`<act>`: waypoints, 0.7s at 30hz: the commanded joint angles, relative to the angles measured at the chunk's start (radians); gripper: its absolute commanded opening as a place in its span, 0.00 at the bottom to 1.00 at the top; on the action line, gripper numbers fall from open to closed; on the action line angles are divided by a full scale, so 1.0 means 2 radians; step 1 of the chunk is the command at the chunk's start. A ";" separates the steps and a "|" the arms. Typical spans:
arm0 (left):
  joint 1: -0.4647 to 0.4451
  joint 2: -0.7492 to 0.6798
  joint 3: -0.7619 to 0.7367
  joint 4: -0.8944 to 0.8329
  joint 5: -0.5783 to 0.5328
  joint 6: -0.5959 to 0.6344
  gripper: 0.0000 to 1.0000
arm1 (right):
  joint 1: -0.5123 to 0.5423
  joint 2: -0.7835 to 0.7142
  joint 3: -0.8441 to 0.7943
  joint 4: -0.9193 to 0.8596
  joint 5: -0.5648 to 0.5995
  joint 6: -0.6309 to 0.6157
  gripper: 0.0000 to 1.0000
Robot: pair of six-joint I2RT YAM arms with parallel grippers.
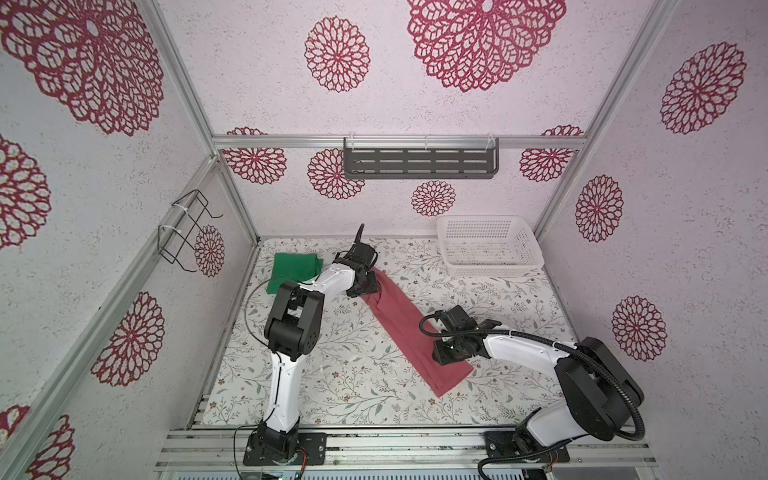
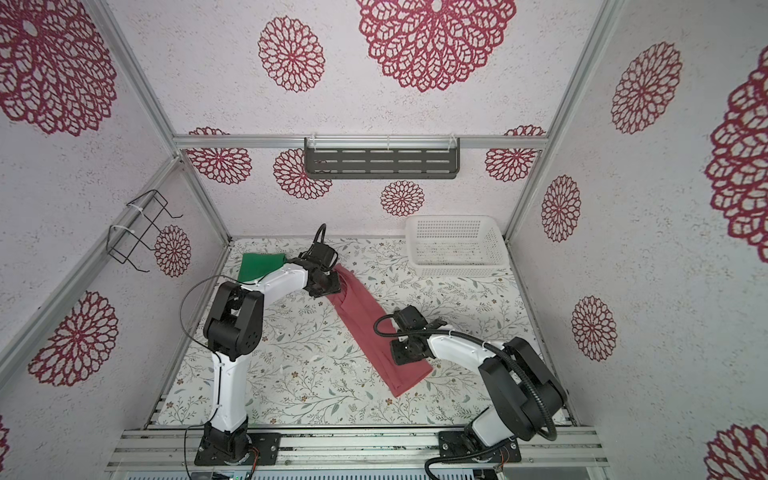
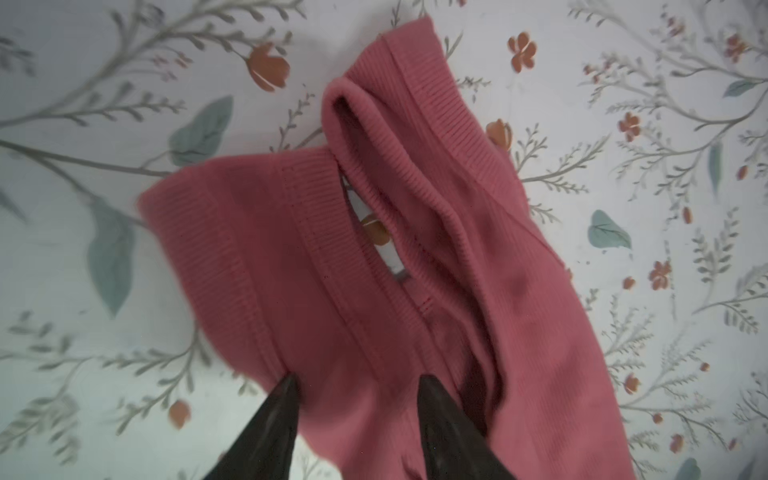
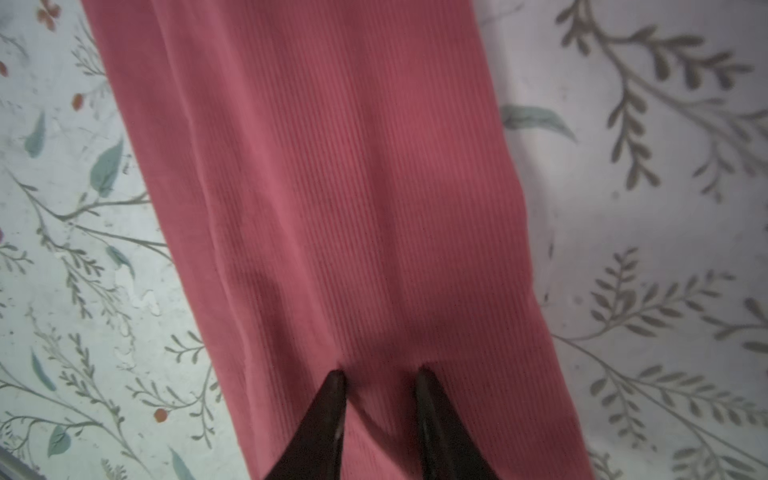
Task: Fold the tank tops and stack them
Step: 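Rotate the pink strip with both grippers so it points away from the robot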
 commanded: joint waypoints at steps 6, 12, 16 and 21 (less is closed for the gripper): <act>0.002 0.099 0.088 0.001 0.060 -0.002 0.51 | 0.099 -0.006 -0.051 0.095 -0.001 0.184 0.32; 0.012 0.169 0.216 -0.053 0.085 0.055 0.51 | 0.179 0.005 -0.011 0.139 0.079 0.268 0.48; 0.028 0.167 0.258 -0.078 0.085 0.087 0.53 | 0.171 -0.011 0.035 0.092 0.116 0.242 0.54; 0.039 0.112 0.237 -0.085 0.077 0.117 0.56 | 0.137 -0.048 0.037 0.020 0.119 0.204 0.52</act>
